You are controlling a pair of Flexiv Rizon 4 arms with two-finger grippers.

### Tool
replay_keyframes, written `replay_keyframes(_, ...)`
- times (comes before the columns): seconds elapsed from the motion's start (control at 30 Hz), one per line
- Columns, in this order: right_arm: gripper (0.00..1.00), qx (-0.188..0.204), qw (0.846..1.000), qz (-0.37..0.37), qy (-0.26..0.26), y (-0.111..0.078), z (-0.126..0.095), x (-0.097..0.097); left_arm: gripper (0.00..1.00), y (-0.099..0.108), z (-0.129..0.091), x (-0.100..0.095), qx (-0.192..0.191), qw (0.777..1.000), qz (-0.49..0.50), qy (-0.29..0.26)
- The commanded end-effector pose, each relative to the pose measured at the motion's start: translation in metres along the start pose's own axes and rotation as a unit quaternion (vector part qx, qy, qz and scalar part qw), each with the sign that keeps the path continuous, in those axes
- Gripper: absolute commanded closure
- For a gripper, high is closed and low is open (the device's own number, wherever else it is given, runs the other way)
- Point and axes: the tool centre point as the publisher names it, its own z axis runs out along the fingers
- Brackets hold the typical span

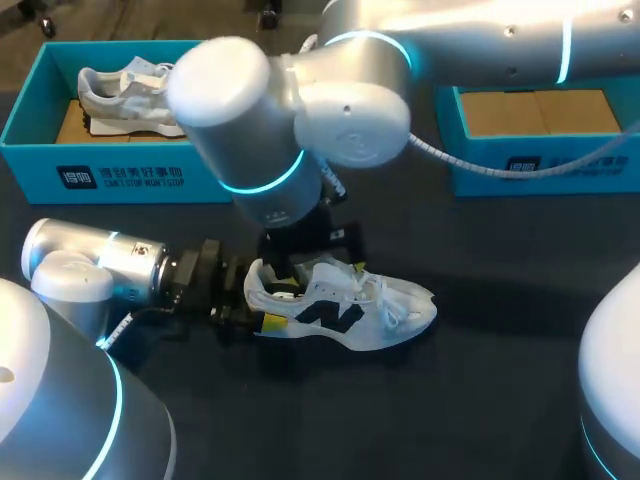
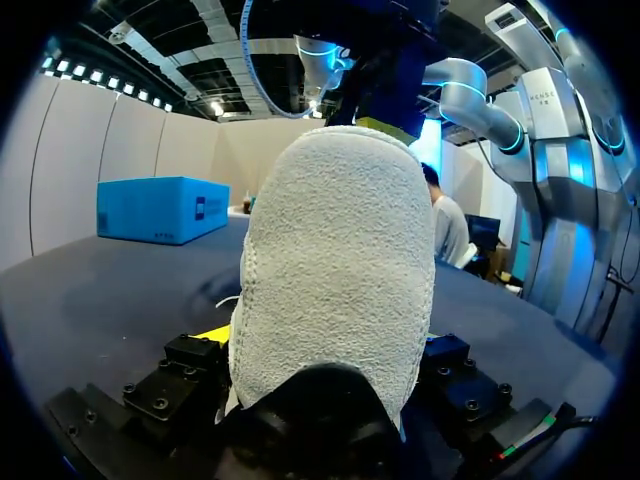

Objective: Take the shoe out of the shoebox, open the shoe tongue, remove and reinsert the insole, then place the shoe into the shoebox

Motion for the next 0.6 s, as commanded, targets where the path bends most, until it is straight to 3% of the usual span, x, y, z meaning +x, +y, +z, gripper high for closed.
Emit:
replay_keyframes(0.03,0.0,-0.011,0.987,0.112,-0.113,-0.006,0.006,0.013,1.0,0.009,0.003,-0.003,0.001,1.0,0.0,-0.001)
replay_keyframes(0.37,0.0,-0.02,0.985,0.131,-0.111,-0.005,0.013,0.014,1.0,0.009,0.003,-0.003,0.001,1.0,0.0,-0.001)
replay_keyframes(0.6,0.27,-0.021,0.985,0.142,-0.1,-0.006,0.018,0.014,1.0,0.009,0.003,-0.003,0.001,1.0,0.0,-0.001)
